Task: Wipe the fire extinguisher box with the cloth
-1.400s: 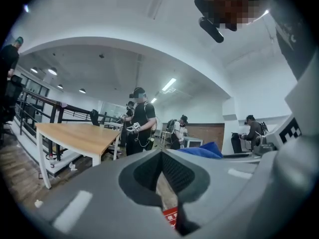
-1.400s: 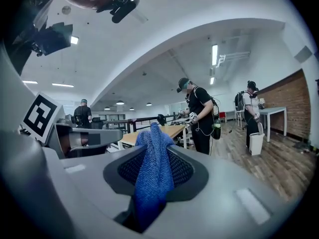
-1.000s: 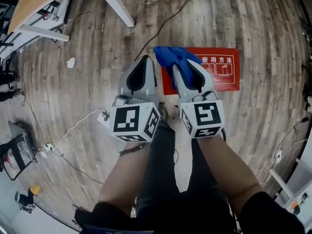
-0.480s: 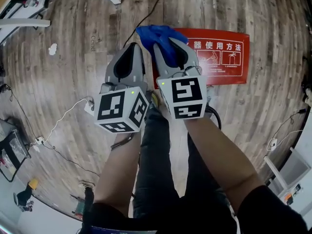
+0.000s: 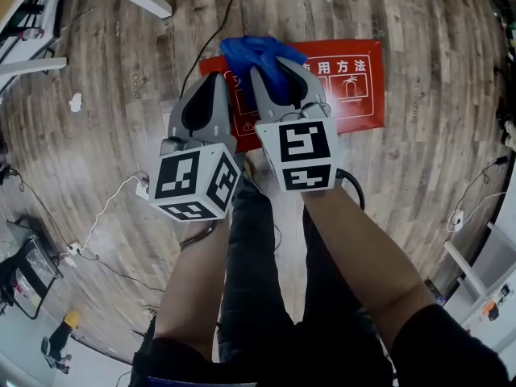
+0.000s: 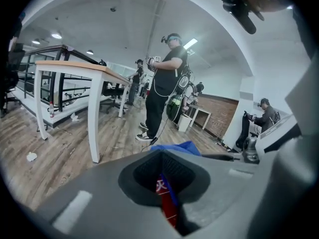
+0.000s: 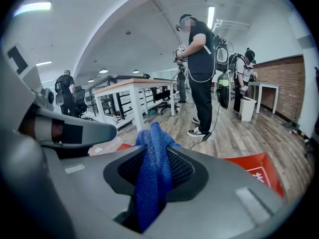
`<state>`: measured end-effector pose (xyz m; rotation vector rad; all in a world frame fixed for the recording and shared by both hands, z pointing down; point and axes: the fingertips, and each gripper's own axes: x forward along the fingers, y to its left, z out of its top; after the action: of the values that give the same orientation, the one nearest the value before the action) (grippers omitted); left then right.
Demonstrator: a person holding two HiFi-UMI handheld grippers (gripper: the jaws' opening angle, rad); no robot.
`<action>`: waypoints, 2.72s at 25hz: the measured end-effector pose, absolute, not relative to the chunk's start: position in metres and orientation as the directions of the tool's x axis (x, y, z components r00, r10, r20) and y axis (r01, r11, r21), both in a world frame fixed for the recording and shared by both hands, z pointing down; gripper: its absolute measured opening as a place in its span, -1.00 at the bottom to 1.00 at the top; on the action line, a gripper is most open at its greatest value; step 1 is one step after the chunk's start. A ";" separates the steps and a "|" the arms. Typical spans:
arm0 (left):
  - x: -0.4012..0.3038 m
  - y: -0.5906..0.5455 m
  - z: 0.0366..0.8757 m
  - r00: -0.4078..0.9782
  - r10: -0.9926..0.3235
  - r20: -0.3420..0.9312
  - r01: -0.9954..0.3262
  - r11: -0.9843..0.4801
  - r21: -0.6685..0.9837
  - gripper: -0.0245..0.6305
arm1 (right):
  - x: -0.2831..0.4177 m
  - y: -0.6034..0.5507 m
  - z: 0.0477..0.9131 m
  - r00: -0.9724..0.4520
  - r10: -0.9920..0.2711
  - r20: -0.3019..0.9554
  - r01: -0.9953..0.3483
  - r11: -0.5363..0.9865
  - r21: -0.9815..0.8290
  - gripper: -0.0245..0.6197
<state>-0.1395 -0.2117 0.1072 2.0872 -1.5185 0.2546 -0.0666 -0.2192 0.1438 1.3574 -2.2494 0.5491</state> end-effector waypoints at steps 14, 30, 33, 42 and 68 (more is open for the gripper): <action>0.063 -0.241 0.110 0.485 -0.754 0.443 -0.870 -0.367 0.329 -0.91 | 0.155 -0.234 0.154 -0.237 -0.775 0.586 -0.967 0.245 -0.067 -0.55; 0.041 -0.213 0.113 0.471 -0.762 0.445 -0.877 -0.351 0.327 -0.91 | 0.119 -0.204 0.154 -0.286 -0.762 0.581 -0.952 0.297 -0.079 -0.56; 0.003 -0.205 0.111 0.448 -0.773 0.450 -0.888 -0.325 0.326 -0.91 | 0.071 -0.190 0.150 -0.337 -0.734 0.589 -0.932 0.347 -0.102 -0.55; -0.122 -0.167 0.116 0.348 -0.811 0.470 -0.924 -0.212 0.319 -0.91 | -0.066 -0.142 0.154 -0.465 -0.656 0.595 -0.865 0.481 -0.145 -0.55; -0.038 -0.132 0.128 0.424 -0.757 0.498 -0.899 -0.285 0.334 -0.91 | 0.050 -0.117 0.157 -0.348 -0.716 0.605 -0.931 0.341 -0.132 -0.55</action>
<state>-0.0379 -0.1317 0.1284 2.1119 -1.3928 0.3254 0.0495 -0.1173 0.1570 1.4420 -2.1658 0.6489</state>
